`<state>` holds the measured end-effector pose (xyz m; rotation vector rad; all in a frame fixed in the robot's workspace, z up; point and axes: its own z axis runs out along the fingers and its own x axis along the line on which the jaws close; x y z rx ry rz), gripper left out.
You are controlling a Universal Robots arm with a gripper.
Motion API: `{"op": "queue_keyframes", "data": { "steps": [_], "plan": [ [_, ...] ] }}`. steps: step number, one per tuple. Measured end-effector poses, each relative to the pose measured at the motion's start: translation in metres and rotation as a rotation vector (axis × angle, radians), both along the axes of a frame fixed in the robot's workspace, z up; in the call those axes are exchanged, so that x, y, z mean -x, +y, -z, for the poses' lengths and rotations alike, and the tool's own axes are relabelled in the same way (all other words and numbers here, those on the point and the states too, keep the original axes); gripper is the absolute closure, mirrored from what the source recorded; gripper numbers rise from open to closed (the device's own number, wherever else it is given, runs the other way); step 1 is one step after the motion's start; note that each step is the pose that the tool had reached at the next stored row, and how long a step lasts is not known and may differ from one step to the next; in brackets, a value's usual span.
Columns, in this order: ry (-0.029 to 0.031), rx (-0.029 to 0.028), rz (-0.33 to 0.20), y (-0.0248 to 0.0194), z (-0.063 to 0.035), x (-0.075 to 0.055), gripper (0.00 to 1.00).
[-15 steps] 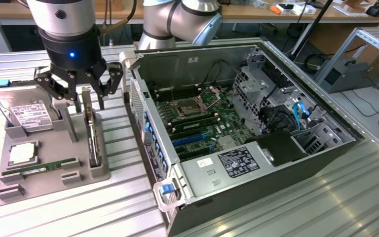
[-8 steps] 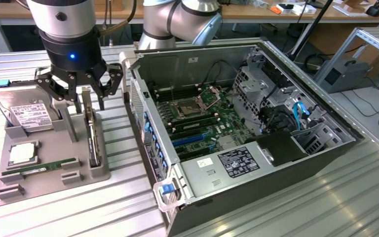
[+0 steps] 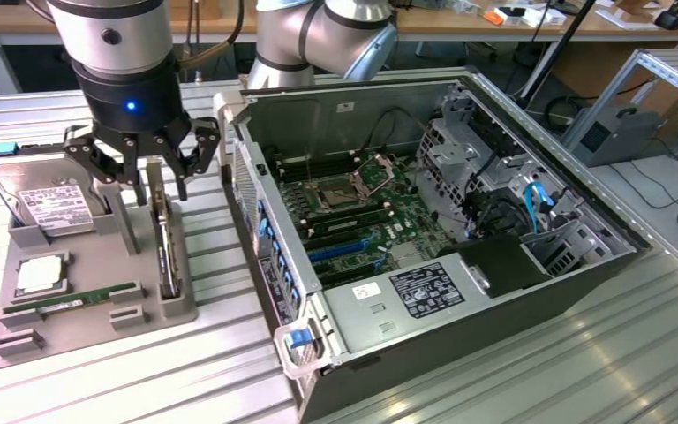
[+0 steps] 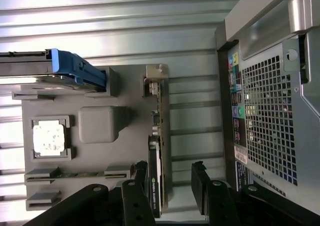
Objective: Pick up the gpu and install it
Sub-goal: 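Pick up the gpu and move the gpu toward the slot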
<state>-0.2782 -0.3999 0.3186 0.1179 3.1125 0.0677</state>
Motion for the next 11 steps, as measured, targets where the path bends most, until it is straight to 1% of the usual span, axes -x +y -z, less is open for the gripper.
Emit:
{"op": "queue_keyframes", "data": {
  "steps": [6, 9, 11],
  "plan": [
    [0.0001, 0.0001, 0.0, -0.0005, 0.003, 0.0002, 0.52],
    [0.0, 0.0, 0.0, -0.0029, 0.0046, 0.0014, 0.52],
    [0.0, 0.0001, 0.0, -0.004, 0.0075, 0.0017, 0.52]
  ]
}}
